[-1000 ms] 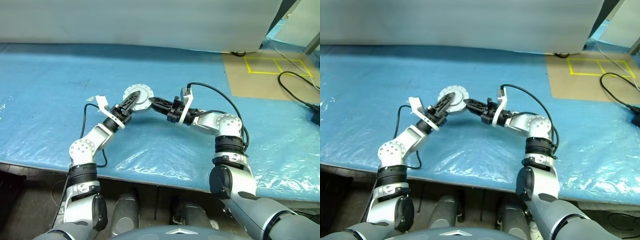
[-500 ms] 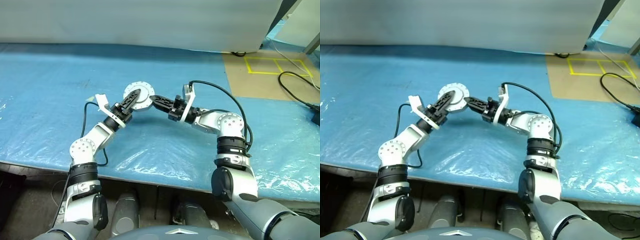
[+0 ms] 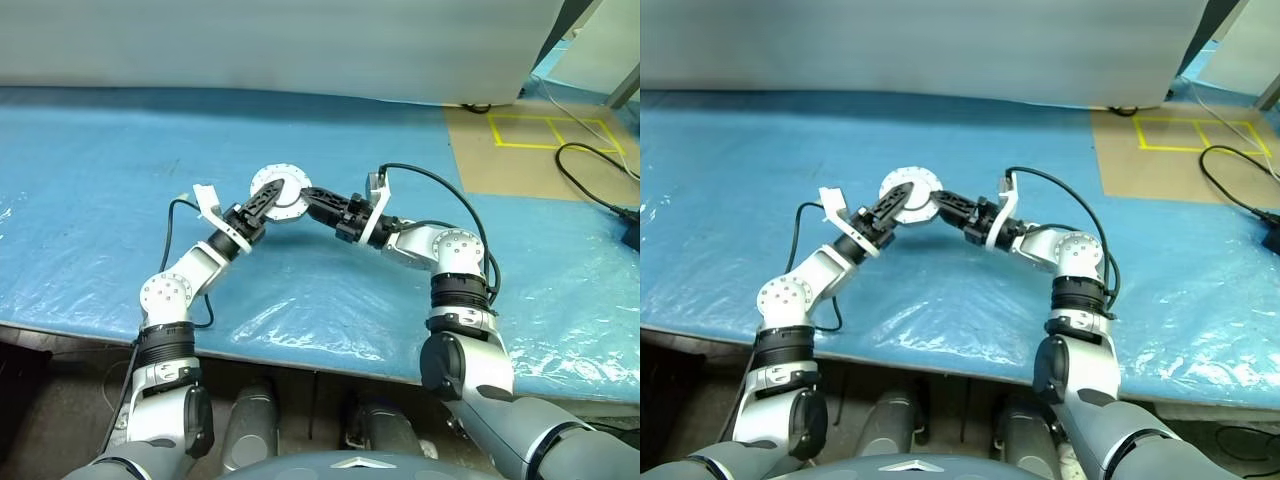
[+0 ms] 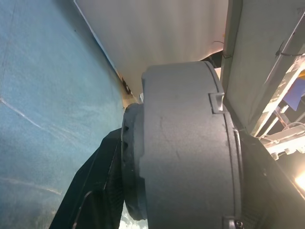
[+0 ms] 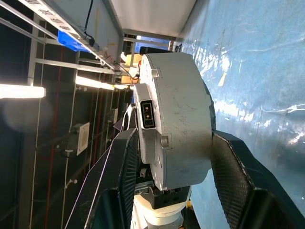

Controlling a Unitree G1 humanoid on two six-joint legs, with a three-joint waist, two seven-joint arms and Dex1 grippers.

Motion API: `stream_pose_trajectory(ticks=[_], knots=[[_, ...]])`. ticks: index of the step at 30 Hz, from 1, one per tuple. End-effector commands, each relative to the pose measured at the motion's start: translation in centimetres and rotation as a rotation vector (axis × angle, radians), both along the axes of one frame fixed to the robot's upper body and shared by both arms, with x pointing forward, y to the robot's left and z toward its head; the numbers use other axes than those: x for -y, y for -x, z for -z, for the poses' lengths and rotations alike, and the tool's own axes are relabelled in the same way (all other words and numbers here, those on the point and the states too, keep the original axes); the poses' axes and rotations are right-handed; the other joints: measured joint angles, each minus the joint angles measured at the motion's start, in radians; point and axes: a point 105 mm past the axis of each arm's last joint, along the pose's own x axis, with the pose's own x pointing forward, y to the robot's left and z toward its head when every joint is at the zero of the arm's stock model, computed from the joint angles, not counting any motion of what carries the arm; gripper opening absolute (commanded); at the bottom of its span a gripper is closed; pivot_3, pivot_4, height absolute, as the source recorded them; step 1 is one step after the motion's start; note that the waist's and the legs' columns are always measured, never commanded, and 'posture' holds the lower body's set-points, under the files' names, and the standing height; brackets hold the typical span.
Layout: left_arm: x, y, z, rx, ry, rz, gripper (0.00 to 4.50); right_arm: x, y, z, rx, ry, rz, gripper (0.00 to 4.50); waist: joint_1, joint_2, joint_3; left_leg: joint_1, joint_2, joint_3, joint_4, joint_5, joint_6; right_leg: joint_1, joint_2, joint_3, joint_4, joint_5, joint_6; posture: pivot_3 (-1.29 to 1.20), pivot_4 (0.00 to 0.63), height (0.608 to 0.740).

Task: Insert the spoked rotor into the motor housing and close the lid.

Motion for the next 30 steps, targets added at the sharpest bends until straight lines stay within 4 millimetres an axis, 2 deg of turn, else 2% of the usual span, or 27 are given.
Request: stream_pose_trajectory(ticks=[1, 9, 11, 14, 21, 27, 30], knots=[[-3.5, -0.3, -2.7, 0.088, 0.000, -0.124, 2.68, 0.2, -0.1, -2.6, 0.071, -0.092, -0.003, 2.38, -0.001, 0.000, 0.000, 0.000, 0.000, 0.000, 0.000, 0.001, 0.001, 0.000, 0.000, 0.000, 0.000, 0.000, 0.000, 0.00, 0.150, 0.740], [-6.5, -0.1, -4.8, 0.144, 0.003, -0.239, 2.68, -0.4, -0.2, -2.7, 0.070, -0.094, -0.020, 2.38, 0.002, 0.000, 0.000, -0.001, 0.000, 0.000, 0.001, 0.001, 0.002, 0.000, 0.000, 0.000, 0.000, 0.000, 0.000, 0.00, 0.150, 0.740], [-8.1, 0.0, -4.9, 0.146, -0.023, -0.298, 2.68, -0.5, -0.2, -2.7, 0.071, -0.092, -0.022, 2.38, 0.002, 0.000, 0.000, -0.001, 0.000, 0.000, 0.001, 0.001, 0.002, 0.000, 0.000, 0.000, 0.000, 0.000, 0.000, 0.00, 0.150, 0.740], [-11.6, -0.1, -4.9, 0.132, -0.083, -0.432, 2.68, -0.5, -0.3, -2.6, 0.081, -0.070, -0.018, 2.38, -0.003, 0.000, 0.000, -0.001, 0.000, 0.000, 0.002, 0.001, 0.002, 0.000, 0.000, 0.000, 0.000, 0.000, 0.000, 0.00, 0.150, 0.740], [-18.2, -1.3, -3.3, 0.034, -0.291, -0.711, 2.68, -0.5, -0.8, -1.7, 0.103, -0.008, 0.003, 2.38, -0.002, 0.000, 0.000, 0.000, 0.001, 0.000, 0.002, 0.000, -0.001, 0.000, 0.001, 0.000, 0.000, 0.000, 0.000, 0.00, 0.150, 0.740], [-20.2, -2.6, -0.9, -0.042, -0.453, -0.781, 2.68, -0.6, -0.6, -1.4, 0.108, 0.002, -0.003, 2.38, 0.007, -0.005, 0.000, -0.002, 0.000, -0.001, 0.003, 0.000, -0.001, 0.000, 0.000, 0.000, 0.000, 0.002, 0.002, 0.00, 0.150, 0.740], [-20.4, -3.3, 0.1, -0.068, -0.496, -0.773, 2.68, -0.5, -0.5, -1.4, 0.114, 0.005, -0.002, 2.38, 0.007, -0.007, 0.000, -0.002, 0.000, -0.001, 0.004, 0.000, -0.001, 0.001, 0.000, 0.000, 0.000, 0.003, 0.003, 0.00, 0.150, 0.740]])
